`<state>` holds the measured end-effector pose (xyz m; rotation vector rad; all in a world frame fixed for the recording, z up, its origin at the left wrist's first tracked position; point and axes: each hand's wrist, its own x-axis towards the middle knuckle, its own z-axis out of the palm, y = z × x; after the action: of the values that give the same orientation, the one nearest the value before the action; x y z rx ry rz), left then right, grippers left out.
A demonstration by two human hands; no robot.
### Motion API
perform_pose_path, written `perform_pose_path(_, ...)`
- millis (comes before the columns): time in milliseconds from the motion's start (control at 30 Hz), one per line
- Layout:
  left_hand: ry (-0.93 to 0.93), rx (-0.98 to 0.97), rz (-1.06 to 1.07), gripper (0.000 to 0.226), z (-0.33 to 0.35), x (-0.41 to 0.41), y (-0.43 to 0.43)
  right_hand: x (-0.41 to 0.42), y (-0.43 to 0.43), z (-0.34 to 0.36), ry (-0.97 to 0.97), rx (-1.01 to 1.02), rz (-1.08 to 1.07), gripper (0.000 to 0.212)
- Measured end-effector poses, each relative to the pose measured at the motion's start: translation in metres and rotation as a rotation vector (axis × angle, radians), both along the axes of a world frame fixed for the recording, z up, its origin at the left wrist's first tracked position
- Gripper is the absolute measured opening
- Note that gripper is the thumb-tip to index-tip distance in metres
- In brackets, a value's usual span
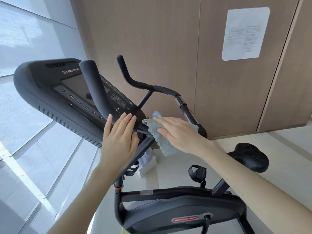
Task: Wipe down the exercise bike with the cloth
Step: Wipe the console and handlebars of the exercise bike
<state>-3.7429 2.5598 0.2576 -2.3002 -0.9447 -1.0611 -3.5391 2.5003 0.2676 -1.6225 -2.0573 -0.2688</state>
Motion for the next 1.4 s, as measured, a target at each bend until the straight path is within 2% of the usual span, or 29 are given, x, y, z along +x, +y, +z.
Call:
perform_pose_path(200,0.029,0.019,0.036,0.044,-0.006,0.001,-0.003,0.032,-0.039,-0.019,-0.051,-0.013,-0.028,0.053)
perform_pose_path(367,0.147,0.021,0.019,0.047,-0.014,0.009,-0.016,0.063,-0.059,-0.029,-0.028,-0.019,-0.007,0.051)
perform_pose_path(600,0.068,-0.059,0.101,0.047,-0.010,0.025,-0.030,0.053,-0.007,-0.013,0.039,-0.041,0.219,0.057)
perform_pose_path(733,0.010,-0.086,0.169,0.047,-0.014,0.043,-0.046,0.056,0.008,-0.005,0.032,-0.100,0.368,0.052)
perform_pose_path(933,0.014,-0.129,0.256,0.048,-0.024,0.076,-0.073,0.103,-0.013,-0.019,-0.077,-0.068,0.475,0.054)
perform_pose_path(1167,0.013,-0.231,0.364,0.053,-0.022,0.089,-0.085,0.168,-0.027,-0.038,-0.012,-0.117,0.569,0.050)
perform_pose_path(1400,0.135,-0.224,0.409,0.051,-0.012,0.081,-0.088,0.123,0.001,-0.027,-0.015,0.067,0.537,0.042)
